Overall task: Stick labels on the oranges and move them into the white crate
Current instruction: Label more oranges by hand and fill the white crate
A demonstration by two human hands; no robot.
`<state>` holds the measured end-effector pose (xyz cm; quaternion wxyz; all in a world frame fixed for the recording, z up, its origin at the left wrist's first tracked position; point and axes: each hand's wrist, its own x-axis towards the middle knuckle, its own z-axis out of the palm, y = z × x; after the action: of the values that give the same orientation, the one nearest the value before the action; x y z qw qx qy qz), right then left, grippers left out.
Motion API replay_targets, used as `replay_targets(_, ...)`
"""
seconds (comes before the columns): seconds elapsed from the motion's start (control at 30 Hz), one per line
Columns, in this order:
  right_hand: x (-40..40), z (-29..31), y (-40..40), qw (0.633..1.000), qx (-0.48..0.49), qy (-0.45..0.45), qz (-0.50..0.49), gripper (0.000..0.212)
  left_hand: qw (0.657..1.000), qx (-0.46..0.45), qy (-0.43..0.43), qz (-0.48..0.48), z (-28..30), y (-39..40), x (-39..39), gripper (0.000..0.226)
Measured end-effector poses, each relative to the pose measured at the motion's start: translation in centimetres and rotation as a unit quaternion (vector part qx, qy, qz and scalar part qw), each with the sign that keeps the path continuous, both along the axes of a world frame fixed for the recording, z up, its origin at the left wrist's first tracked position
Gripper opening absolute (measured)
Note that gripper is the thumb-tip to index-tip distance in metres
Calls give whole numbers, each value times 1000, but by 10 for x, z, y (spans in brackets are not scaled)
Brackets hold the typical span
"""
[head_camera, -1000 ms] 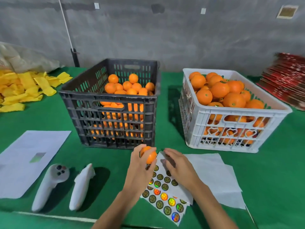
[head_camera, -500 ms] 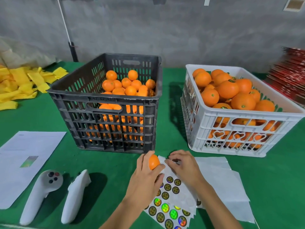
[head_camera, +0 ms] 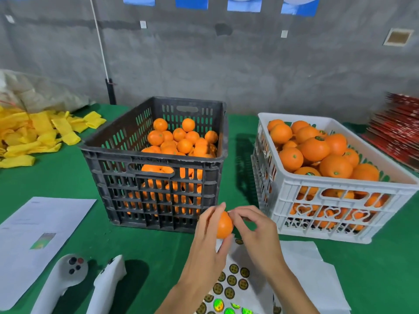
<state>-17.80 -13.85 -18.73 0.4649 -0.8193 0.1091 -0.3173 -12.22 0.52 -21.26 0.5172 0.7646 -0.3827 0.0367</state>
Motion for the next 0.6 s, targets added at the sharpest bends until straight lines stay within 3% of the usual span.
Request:
replay_targets(0.1,-8,30,-3,999,19,-25,19,18,999,-39,11,-10,21,-12,6,73)
replay_targets(0.23,-19,58,-6,995,-98,15,31,34,998,-58,-24,-5,50,-29,16,74)
replay_targets(0.37,-14,91,-8,989,-126,9,-74,65,992,-77,-97,-29,100,-59,22,71)
replay_targets(0.5,-1,142,-48,965,-195,-31,-174,61,981,-60,-171,-71,153,-101,33,80)
replay_targets(0.6,13,176,-96,931,-283,7,-230,56,969,-3,-233,-81,193,-136,46,80)
